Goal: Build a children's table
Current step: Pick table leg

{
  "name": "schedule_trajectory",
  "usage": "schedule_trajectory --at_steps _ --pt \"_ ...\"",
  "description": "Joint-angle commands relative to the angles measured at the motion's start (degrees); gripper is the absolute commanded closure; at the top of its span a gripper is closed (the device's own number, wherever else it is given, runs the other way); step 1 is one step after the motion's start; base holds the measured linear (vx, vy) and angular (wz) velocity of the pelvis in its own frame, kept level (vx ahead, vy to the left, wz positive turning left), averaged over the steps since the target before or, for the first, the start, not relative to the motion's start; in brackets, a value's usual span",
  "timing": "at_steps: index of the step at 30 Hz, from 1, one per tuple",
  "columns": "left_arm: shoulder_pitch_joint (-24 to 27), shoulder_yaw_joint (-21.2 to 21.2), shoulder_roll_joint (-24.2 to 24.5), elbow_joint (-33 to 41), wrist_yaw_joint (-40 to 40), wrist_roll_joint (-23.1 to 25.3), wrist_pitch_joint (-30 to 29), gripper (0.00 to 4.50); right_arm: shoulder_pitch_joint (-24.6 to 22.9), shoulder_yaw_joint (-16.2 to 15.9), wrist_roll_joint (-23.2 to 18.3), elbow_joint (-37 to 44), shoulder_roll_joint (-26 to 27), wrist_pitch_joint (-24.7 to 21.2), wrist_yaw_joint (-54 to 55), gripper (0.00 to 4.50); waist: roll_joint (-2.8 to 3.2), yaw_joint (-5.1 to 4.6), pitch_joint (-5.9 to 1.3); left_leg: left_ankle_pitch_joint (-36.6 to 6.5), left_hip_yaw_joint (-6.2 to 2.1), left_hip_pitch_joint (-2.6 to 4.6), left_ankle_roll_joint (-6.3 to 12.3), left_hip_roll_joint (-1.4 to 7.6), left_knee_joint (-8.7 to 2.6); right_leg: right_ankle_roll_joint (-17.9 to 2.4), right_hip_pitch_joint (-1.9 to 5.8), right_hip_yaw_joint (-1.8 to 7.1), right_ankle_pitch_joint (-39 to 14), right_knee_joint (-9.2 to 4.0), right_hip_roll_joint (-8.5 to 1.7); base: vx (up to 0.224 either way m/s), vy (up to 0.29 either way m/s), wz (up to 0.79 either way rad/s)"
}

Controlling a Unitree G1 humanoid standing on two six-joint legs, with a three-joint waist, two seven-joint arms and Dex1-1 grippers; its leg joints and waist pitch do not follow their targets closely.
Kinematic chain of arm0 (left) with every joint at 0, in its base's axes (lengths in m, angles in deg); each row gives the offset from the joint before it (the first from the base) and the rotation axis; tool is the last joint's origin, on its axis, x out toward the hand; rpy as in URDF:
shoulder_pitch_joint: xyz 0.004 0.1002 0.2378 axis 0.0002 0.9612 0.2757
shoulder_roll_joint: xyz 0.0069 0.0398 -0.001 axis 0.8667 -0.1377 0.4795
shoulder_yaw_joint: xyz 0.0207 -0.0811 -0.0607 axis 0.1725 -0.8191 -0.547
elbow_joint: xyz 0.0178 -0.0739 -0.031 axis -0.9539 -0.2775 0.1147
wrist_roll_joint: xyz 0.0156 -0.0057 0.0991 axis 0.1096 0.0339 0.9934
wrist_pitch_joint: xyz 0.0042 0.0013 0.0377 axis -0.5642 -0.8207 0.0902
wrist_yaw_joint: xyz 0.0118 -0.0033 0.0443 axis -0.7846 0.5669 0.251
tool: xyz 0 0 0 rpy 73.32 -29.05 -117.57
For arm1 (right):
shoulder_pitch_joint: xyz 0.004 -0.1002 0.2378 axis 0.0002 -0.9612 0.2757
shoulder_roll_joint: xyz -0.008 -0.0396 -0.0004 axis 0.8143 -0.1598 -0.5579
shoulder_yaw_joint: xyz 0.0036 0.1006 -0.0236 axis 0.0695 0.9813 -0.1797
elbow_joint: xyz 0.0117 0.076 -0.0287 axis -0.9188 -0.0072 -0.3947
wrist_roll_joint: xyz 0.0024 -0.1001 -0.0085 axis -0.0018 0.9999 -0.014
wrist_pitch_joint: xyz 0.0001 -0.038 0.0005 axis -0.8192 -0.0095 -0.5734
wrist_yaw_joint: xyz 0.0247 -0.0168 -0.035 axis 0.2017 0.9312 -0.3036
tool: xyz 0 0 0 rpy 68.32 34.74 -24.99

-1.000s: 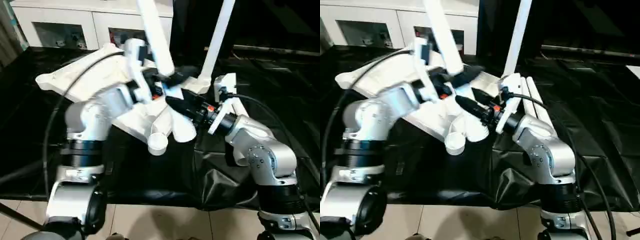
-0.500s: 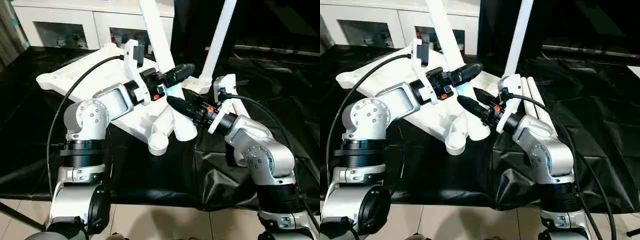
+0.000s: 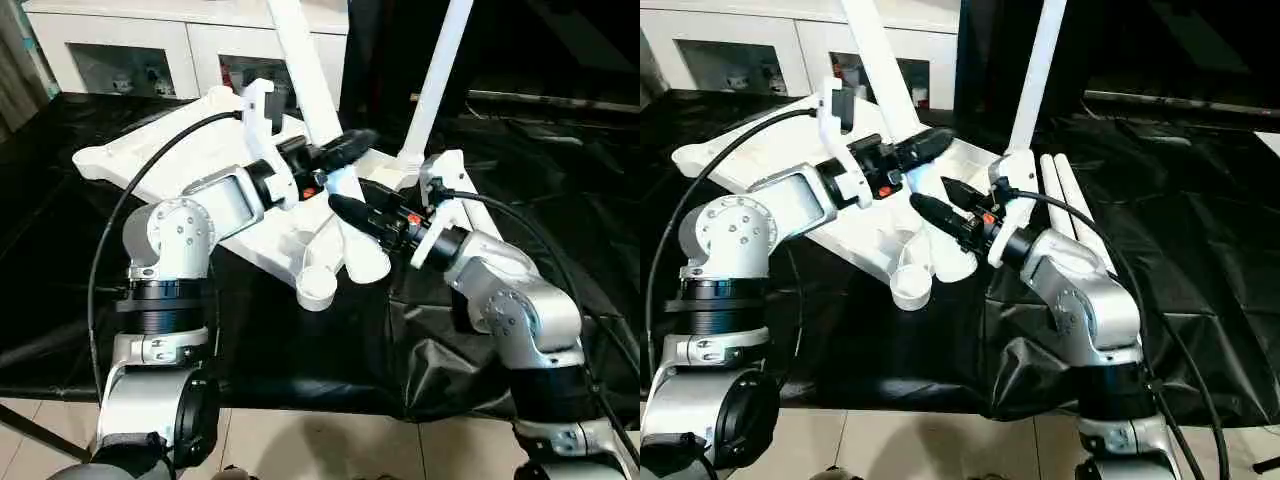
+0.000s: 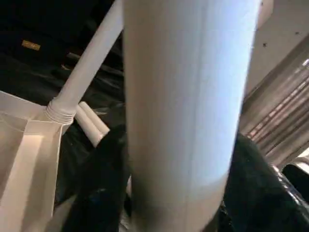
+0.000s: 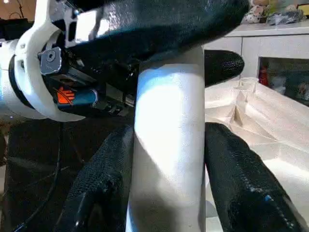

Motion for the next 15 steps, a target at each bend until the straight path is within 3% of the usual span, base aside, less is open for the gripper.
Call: schedule_trajectory --at_steps 1,5,8,13,15 --pt "-0.7 0.0 0.2 -0.3 0.6 -0.1 -0.4 2.06 0.8 -0.3 0.5 0.1 -0.4 1.1 0.0 2.66 -0.2 0.04 -4.56 -6.6 -0.07 0.16 1.41 0.47 -3.39 -7.8 3.85 2.47 -12.6 -4.5 -2.94 0.0 0.0 0.0" --pt "-0.7 0.1 0.5 -0.4 0.4 -0.3 -0.2 2.41 1.0 -0.9 1.2 -0.3 -0.7 1.8 0.1 2.66 -0.2 0.0 -4.53 -6.8 -0.07 0.15 1.28 0.47 -3.43 -7.9 3.89 2.47 -12.6 -4.5 -2.96 0.0 0.0 0.0" --pt "-0.7 1.5 1.5 0.0 -2.0 -0.2 -0.1 2.53 1.5 -0.4 -0.3 -0.6 -0.6 0.5 -0.2 1.96 -0.2 -0.07 -4.54 -6.9 -0.08 0.2 1.28 0.49 -3.44 -7.7 3.87 2.48 -13.1 -4.53 -2.95 0.0 0.0 0.0" --pt "-1.0 2.9 2.5 -0.3 -4.0 0.2 0.6 2.62 2.1 0.0 -1.1 -0.7 -1.1 -0.5 -0.8 1.55 -0.25 -0.06 -4.51 -7.0 -0.07 0.21 1.14 0.5 -3.48 -7.7 3.85 2.49 -13.1 -4.5 -2.96 0.0 0.0 0.0" --pt "-1.2 5.7 5.0 -0.2 -8.6 1.2 1.6 2.62 3.0 0.9 -3.3 0.3 -3.4 -4.9 -2.8 1.55 -0.36 0.02 -4.51 -6.5 -0.09 0.22 1.43 0.44 -3.52 -7.5 3.91 2.51 -13.2 -4.45 -2.88 0.0 0.0 0.0"
